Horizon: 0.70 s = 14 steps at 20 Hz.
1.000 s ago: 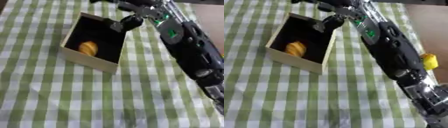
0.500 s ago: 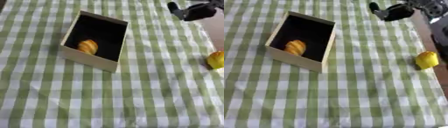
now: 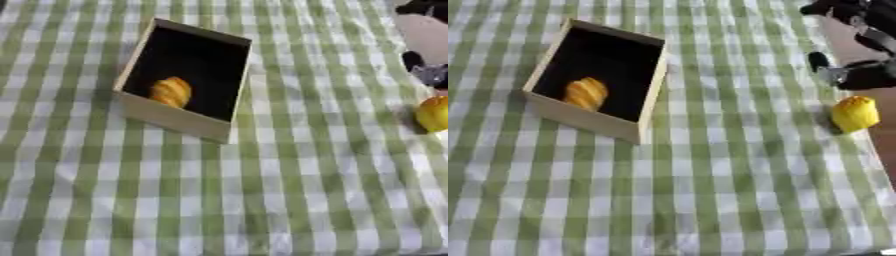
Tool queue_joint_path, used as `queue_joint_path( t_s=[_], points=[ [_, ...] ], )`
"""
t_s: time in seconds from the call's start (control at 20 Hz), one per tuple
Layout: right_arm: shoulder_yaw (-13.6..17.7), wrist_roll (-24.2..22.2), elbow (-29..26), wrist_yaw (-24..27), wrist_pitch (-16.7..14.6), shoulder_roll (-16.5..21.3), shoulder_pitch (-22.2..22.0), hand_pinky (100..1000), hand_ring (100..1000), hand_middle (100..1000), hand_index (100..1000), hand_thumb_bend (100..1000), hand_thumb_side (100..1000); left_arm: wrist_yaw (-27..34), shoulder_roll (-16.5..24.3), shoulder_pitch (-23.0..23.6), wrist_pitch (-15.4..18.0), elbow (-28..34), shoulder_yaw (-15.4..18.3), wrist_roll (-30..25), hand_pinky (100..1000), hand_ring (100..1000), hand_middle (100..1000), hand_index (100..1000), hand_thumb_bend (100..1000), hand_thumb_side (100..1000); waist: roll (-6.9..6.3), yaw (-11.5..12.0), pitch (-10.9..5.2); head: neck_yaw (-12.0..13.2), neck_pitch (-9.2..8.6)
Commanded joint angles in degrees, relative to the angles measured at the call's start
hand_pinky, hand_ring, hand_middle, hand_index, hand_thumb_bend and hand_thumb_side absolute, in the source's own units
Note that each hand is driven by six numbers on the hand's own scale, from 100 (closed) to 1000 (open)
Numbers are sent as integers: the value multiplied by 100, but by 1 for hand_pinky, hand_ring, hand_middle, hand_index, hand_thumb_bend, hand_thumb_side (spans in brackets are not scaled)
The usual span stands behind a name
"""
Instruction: Pick up objects on the table and place them in the box.
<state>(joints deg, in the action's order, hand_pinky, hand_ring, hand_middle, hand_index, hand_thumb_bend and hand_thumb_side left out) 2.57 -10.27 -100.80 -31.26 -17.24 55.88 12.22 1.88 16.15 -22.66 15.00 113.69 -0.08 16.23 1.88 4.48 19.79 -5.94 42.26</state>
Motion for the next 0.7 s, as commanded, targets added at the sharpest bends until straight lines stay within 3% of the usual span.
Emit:
queue_joint_path(
  t_s=[0.05, 0.4, 0.7],
  points=[
    [235, 65, -343, -99, 1, 254, -268, 881, 937, 859, 950, 100, 206, -39, 141, -33, -13, 90, 58, 21, 659, 795, 757, 827, 258, 628, -3, -27, -92, 57, -48],
    [423, 122, -858, -303, 86, 156, -1019, 880, 935, 857, 949, 100, 234, -40, 135, -13, -45, 90, 60, 17, 659, 795, 757, 827, 258, 629, 0, -98, -136, 105, -81],
    [528, 170, -444, -522, 264, 107, -1127, 882, 942, 867, 961, 116, 221, -38, 122, 11, -50, 90, 61, 10, 658, 796, 757, 827, 256, 629, -40, -128, -149, -28, -146]
  ],
)
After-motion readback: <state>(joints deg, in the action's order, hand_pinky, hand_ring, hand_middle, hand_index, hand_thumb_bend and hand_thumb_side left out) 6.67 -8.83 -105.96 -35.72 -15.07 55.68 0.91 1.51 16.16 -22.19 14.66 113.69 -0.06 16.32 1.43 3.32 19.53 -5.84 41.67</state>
